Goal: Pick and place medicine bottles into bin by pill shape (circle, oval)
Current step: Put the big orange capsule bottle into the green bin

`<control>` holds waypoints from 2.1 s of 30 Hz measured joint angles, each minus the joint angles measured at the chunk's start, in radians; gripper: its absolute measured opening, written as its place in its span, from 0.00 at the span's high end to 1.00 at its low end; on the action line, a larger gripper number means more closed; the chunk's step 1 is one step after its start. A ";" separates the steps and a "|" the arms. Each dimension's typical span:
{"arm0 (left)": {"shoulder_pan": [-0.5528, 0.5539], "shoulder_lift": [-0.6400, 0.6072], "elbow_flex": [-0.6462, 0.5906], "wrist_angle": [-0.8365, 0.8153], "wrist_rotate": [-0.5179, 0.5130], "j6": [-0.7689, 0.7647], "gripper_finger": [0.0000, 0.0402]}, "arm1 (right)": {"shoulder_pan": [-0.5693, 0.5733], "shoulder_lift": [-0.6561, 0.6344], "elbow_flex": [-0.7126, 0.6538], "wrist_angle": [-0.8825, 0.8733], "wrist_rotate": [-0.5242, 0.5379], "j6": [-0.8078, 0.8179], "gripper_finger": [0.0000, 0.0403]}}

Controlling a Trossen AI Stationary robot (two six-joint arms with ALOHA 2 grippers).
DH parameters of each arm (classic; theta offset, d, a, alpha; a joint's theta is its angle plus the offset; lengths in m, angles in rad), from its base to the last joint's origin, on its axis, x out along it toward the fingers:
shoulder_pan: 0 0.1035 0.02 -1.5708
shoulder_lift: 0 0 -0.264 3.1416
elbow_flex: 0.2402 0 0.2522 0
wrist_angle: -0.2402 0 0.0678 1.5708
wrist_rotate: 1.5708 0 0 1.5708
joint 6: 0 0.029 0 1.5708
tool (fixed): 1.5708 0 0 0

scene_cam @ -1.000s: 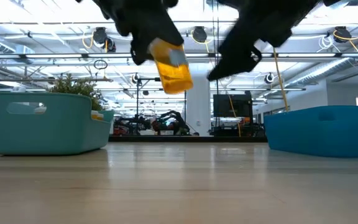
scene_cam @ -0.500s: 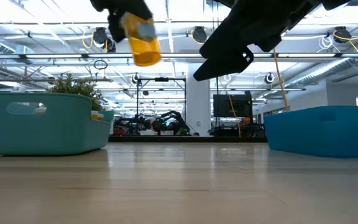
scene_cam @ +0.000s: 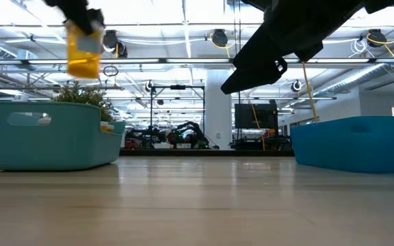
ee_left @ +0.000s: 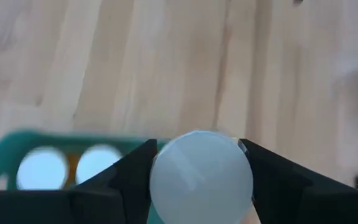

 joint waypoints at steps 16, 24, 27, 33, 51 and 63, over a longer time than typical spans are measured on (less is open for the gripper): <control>-0.070 0.002 -0.114 -0.024 -0.116 -0.169 0.44 | 0.000 0.000 0.000 0.005 -0.002 -0.005 0.17; -0.069 0.002 -0.178 -0.013 -0.150 -0.226 0.49 | 0.000 0.000 0.000 0.005 -0.002 -0.008 0.17; -0.069 0.002 -0.210 0.035 -0.151 -0.238 0.45 | 0.000 0.000 0.000 0.005 -0.002 -0.008 0.17; -0.069 0.002 -0.276 0.124 -0.151 -0.272 0.45 | 0.000 0.000 0.000 0.005 -0.002 -0.008 0.17; -0.069 0.002 -0.364 0.201 -0.151 -0.347 0.42 | 0.000 0.000 0.000 0.005 -0.002 -0.008 0.17; -0.069 0.002 -0.359 0.202 -0.151 -0.319 0.51 | 0.000 0.000 0.000 0.005 -0.002 -0.008 0.17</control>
